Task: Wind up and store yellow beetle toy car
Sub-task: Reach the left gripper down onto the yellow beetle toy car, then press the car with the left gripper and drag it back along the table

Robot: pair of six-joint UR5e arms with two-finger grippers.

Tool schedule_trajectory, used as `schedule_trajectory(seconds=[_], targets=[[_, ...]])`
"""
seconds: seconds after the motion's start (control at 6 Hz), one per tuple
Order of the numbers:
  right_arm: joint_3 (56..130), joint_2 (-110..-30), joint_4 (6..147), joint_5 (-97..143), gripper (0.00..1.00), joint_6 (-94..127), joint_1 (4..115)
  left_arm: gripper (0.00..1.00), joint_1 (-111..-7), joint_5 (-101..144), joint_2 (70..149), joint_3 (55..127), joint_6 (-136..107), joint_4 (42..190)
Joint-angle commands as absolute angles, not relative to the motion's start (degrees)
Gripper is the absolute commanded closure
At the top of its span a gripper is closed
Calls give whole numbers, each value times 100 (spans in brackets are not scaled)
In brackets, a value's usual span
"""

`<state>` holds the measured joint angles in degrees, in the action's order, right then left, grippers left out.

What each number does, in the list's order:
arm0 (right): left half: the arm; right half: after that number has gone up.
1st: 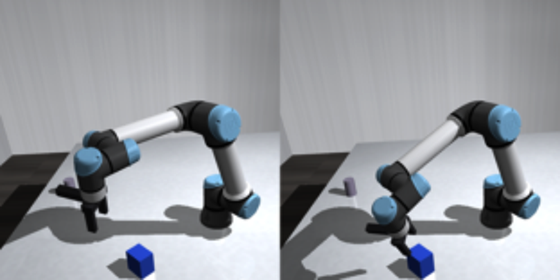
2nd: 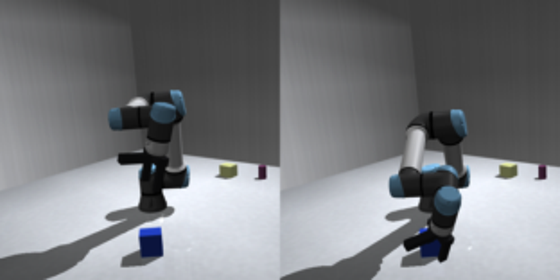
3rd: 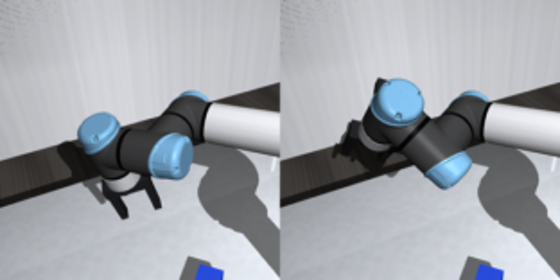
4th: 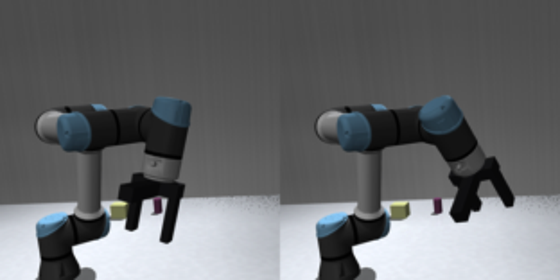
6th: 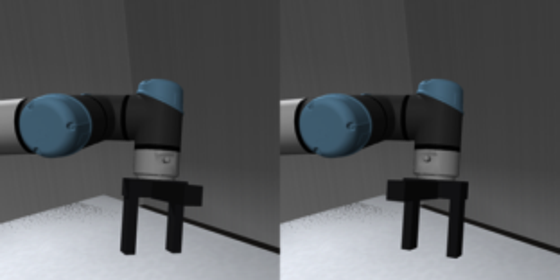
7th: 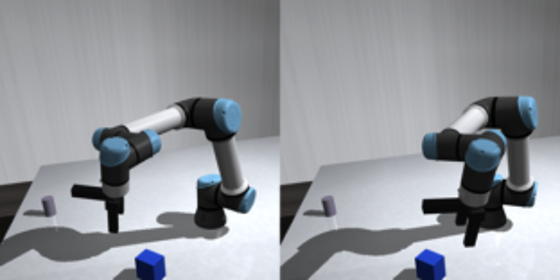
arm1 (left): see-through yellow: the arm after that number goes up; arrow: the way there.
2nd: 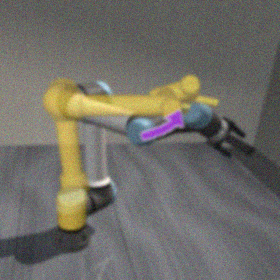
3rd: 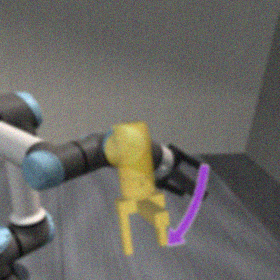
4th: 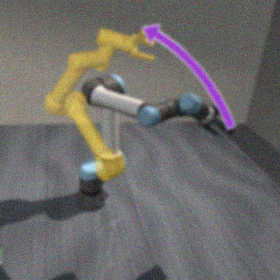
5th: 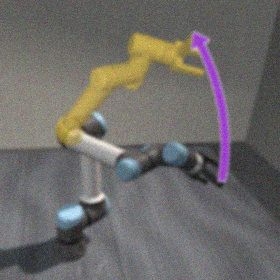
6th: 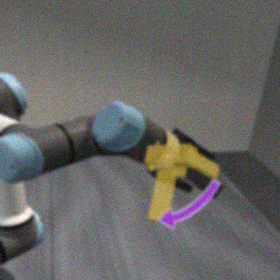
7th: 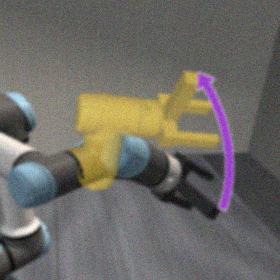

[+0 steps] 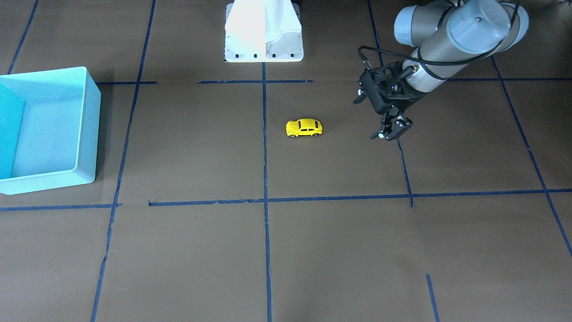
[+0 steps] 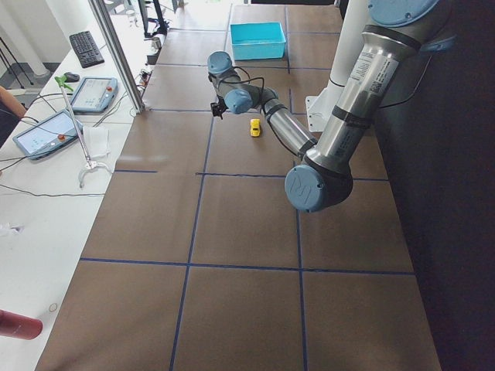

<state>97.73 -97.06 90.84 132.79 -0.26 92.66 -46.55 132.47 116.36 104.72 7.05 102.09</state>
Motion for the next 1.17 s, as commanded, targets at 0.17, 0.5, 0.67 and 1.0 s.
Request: schedule_trajectory(seconds=[0.17, 0.5, 0.67, 1.0], targets=[[9782, -9712, 9079, 13298, 0, -26, 9272, 0, -3579, 12595, 12312, 10004, 860, 10468], [9773, -9712, 9079, 13289, 0, -26, 9264, 0, -3306, 12219, 12471, 9616, 1046, 10477], [9773, -9712, 9088, 13289, 0, -18, 9264, 0, -3113, 11869, 12402, 9615, 1037, 10468], [9773, -9747, 9079, 13289, 0, -18, 9272, 0, -3085, 11839, 12358, 9528, 1046, 10468]])
